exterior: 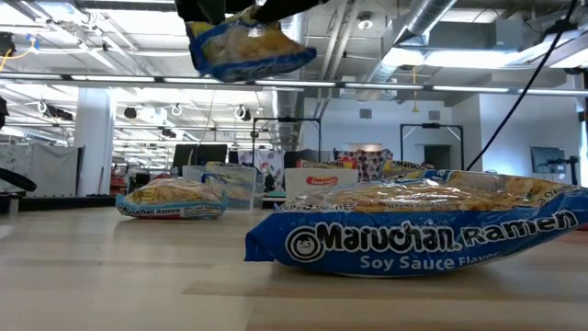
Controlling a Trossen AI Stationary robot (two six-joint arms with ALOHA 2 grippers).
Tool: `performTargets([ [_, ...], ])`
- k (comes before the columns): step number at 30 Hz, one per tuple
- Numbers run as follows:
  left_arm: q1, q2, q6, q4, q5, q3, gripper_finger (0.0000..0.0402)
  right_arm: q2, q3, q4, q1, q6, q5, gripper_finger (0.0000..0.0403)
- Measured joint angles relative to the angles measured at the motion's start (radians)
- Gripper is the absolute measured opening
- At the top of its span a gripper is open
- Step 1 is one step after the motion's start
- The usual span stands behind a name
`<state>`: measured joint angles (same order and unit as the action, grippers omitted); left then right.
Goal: Sort Maruchan noodles
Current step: Put the blue noodle pack into the transparent bin
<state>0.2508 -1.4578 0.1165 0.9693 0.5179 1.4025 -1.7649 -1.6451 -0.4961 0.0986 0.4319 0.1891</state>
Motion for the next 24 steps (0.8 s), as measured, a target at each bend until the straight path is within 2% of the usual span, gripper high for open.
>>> performTargets([
  [4, 0.001, 0.0, -0.013, -0.002, 0.032, 0.0, 0.0176, 0.0, -0.02, -0.015, 0.002, -0.006, 0.007, 0.0004],
  [8, 0.0, 0.0, -0.023, -0.026, 0.065, 0.0, 0.0176, -0.017, -0.02, -0.021, 0.001, -0.015, 0.059, 0.0004],
  [17, 0.0, 0.0, -0.028, -0.051, 0.06, 0.0, 0.0173, -0.017, -0.02, 0.022, -0.002, -0.042, 0.074, 0.0004],
  [24, 0.0, 0.0, -0.029, -0.059, 0.045, 0.0, 0.0122, -0.017, -0.02, 0.018, -0.002, -0.042, 0.075, 0.0005],
])
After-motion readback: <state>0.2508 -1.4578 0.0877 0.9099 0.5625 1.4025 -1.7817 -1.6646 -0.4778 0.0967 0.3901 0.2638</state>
